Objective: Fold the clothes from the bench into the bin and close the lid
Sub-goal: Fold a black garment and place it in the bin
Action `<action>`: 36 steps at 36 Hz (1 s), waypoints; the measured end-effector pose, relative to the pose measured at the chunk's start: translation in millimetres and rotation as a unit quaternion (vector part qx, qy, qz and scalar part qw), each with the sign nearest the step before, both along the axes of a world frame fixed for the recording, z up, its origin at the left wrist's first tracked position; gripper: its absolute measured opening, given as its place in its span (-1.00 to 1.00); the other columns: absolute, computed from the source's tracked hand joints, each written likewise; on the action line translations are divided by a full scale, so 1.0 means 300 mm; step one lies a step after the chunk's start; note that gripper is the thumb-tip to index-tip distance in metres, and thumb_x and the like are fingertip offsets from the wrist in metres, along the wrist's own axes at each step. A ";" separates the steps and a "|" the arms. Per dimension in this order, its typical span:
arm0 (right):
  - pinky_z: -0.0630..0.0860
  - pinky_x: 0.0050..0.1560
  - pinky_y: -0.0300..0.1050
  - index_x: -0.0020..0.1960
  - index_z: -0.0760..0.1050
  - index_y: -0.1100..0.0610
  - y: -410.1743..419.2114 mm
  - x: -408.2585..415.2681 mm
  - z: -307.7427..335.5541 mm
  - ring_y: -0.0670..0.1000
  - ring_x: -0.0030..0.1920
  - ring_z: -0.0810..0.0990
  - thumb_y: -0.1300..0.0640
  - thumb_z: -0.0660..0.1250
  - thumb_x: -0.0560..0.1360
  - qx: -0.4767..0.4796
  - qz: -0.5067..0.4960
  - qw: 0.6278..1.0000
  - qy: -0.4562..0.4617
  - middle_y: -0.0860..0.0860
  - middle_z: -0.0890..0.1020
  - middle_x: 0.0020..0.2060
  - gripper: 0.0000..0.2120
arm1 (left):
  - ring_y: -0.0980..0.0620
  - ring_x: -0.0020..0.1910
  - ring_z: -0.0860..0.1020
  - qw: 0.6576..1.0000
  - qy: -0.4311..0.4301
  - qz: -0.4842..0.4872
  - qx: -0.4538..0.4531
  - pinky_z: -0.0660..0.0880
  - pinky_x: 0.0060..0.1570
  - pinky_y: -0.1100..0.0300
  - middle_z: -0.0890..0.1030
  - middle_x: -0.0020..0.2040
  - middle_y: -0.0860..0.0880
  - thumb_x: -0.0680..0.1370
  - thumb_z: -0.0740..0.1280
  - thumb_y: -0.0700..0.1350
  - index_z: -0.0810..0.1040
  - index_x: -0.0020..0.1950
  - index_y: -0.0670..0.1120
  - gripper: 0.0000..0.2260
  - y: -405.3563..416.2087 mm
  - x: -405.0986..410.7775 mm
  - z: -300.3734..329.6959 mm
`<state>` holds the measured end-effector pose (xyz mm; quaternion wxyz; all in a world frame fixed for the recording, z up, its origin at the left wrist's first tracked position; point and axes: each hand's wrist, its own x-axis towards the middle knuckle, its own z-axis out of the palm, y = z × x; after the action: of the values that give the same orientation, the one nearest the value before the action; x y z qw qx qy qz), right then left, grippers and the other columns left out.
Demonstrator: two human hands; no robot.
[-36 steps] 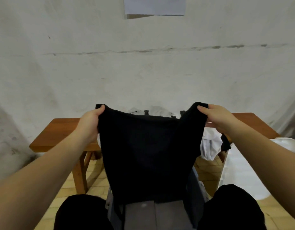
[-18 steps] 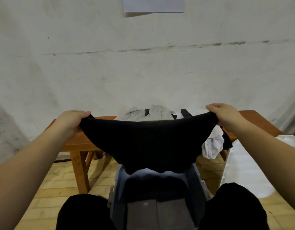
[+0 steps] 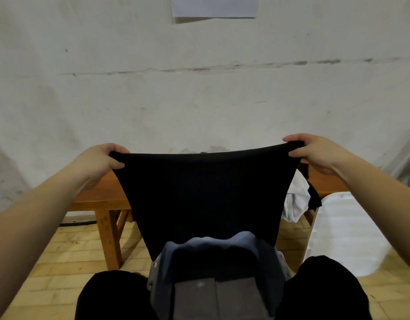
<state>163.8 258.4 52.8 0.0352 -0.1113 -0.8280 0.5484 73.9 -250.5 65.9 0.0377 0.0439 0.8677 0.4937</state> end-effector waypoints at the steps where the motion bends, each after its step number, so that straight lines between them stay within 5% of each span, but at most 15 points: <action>1: 0.57 0.17 0.07 0.10 0.61 -0.11 0.001 0.001 0.005 0.13 0.08 0.65 0.29 0.36 0.49 0.072 -0.005 0.997 0.004 0.06 0.66 0.09 -0.66 | -0.11 0.10 0.53 0.999 0.029 0.001 -0.041 0.39 0.10 0.05 0.61 0.02 -0.15 0.54 0.29 -0.41 0.61 0.01 -0.08 -0.75 0.001 0.000 0.002; 7: 0.45 -0.02 -0.03 0.04 0.56 -0.04 -0.027 0.027 0.054 0.09 0.00 0.59 0.13 0.31 0.57 0.293 -0.053 0.954 0.043 0.01 0.65 0.01 -0.89 | -0.15 0.15 0.49 0.945 0.170 0.012 -0.280 0.37 0.06 0.07 0.54 0.11 -0.07 0.62 0.30 -0.18 0.62 0.20 -0.09 -0.81 0.007 0.004 0.035; 10: 0.39 -0.21 -0.15 0.01 0.56 0.06 -0.019 0.032 0.064 0.04 -0.12 0.56 0.08 0.31 0.59 0.293 -0.069 0.952 0.049 0.05 0.64 -0.04 -0.92 | -0.14 0.02 0.50 0.940 0.190 0.026 -0.284 0.37 -0.05 0.04 0.54 0.05 -0.10 0.62 0.31 -0.12 0.65 0.13 -0.10 -0.83 -0.002 -0.005 0.044; 13: 0.39 -0.23 -0.24 -0.03 0.59 0.11 -0.012 0.028 0.077 -0.06 -0.11 0.54 0.07 0.32 0.59 0.244 -0.076 0.964 0.080 -0.05 0.57 -0.05 -0.87 | -0.14 0.01 0.52 0.971 0.173 0.045 -0.159 0.39 -0.05 0.02 0.57 0.05 -0.07 0.59 0.35 -0.10 0.66 0.03 -0.11 -0.87 -0.020 -0.016 0.053; 15: 0.40 0.09 -0.18 0.02 0.59 0.08 -0.007 0.020 0.082 -0.06 0.11 0.51 0.06 0.37 0.55 0.147 -0.084 0.981 0.100 -0.13 0.55 0.08 -0.89 | -0.03 0.05 0.49 0.990 0.130 0.041 0.020 0.35 0.02 0.14 0.59 0.04 -0.01 0.60 0.32 -0.17 0.67 0.02 -0.07 -0.87 -0.035 -0.022 0.058; 17: 0.38 0.26 -0.11 0.03 0.61 0.08 -0.007 0.014 0.085 -0.03 0.18 0.52 0.03 0.48 0.41 -0.034 -0.067 0.991 0.111 -0.08 0.62 0.07 -0.77 | 0.00 -0.06 0.53 0.973 0.085 0.031 0.212 0.38 -0.01 0.20 0.63 -0.13 -0.02 0.61 0.22 -0.26 0.70 -0.15 -0.04 -0.70 -0.036 -0.028 0.062; 19: 0.50 0.12 -0.13 -0.03 0.59 0.19 -0.017 0.000 0.083 0.05 0.07 0.59 0.09 0.51 0.37 -0.199 -0.037 0.969 0.141 0.03 0.68 -0.12 -0.75 | 0.05 -0.15 0.60 0.935 0.047 0.026 0.352 0.49 -0.07 0.23 0.65 -0.22 0.02 0.62 0.15 -0.25 0.65 -0.17 -0.07 -0.68 -0.023 -0.030 0.069; 21: 0.59 0.00 -0.16 0.08 0.55 0.26 -0.047 -0.008 0.091 0.09 0.06 0.65 0.21 0.34 0.55 -0.309 -0.017 0.936 0.165 0.11 0.70 -0.08 -0.84 | 0.07 -0.15 0.66 0.897 0.009 0.021 0.442 0.59 -0.10 0.23 0.69 -0.17 0.01 0.63 0.19 -0.20 0.62 -0.09 -0.09 -0.77 -0.003 -0.023 0.080; 23: 0.61 0.01 -0.15 0.17 0.54 0.29 -0.085 -0.015 0.100 0.07 0.07 0.67 0.22 0.24 0.61 -0.378 -0.009 0.908 0.181 0.14 0.69 0.01 -0.80 | 0.06 -0.09 0.69 0.875 -0.003 0.018 0.483 0.63 -0.07 0.20 0.71 -0.10 0.00 0.63 0.23 -0.17 0.59 0.02 -0.09 -0.86 0.018 -0.023 0.080; 26: 0.62 0.01 -0.14 -0.01 0.68 0.21 -0.143 -0.015 0.123 0.02 0.02 0.70 0.17 0.20 0.63 -0.418 0.014 0.890 0.179 0.09 0.71 -0.03 -0.73 | 0.02 0.00 0.69 0.855 -0.008 0.003 0.518 0.64 -0.03 0.15 0.69 -0.01 -0.02 0.63 0.26 -0.15 0.55 0.17 -0.11 -0.84 0.033 -0.026 0.089; 29: 0.62 0.05 -0.10 -0.08 0.73 0.15 -0.170 0.020 0.156 0.02 0.04 0.70 0.11 0.30 0.53 -0.439 0.087 0.874 0.188 0.08 0.72 -0.02 -0.76 | 0.00 -0.01 0.69 0.818 -0.017 -0.028 0.575 0.63 -0.02 0.12 0.69 -0.04 -0.05 0.62 0.26 -0.16 0.63 0.05 -0.16 -0.83 0.011 -0.024 0.106; 31: 0.59 0.15 0.00 0.02 0.70 0.24 -0.173 0.054 0.196 0.12 0.13 0.67 0.12 0.43 0.45 -0.463 0.161 0.854 0.176 0.17 0.69 0.06 -0.77 | -0.08 0.02 0.68 0.780 -0.057 -0.115 0.613 0.59 0.10 0.05 0.69 -0.06 -0.12 0.59 0.24 -0.20 0.65 -0.02 -0.21 -0.80 -0.020 -0.019 0.117; 34: 0.48 0.25 0.22 0.13 0.52 0.44 -0.191 0.104 0.252 0.35 0.19 0.58 0.24 0.23 0.63 -0.475 0.272 0.815 0.188 0.41 0.58 0.11 -0.75 | -0.30 0.10 0.55 0.769 -0.067 -0.196 0.605 0.38 0.20 -0.04 0.58 0.02 -0.37 0.61 0.08 -0.27 0.48 0.21 -0.37 -0.71 -0.029 0.016 0.130; 36: 0.60 0.08 -0.05 -0.06 0.65 0.17 -0.227 0.102 0.285 0.09 -0.06 0.69 0.02 0.49 0.45 -0.378 0.295 0.853 0.206 0.13 0.69 -0.13 -0.79 | -0.32 0.07 0.49 0.779 -0.062 -0.233 0.579 0.29 0.17 -0.11 0.52 0.02 -0.40 0.61 0.06 -0.29 0.42 0.23 -0.41 -0.71 0.008 0.034 0.157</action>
<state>194.6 190.4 138.4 -0.0034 0.2491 -0.5244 0.8142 84.2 -248.2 112.9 0.1725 0.2274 0.3780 0.8807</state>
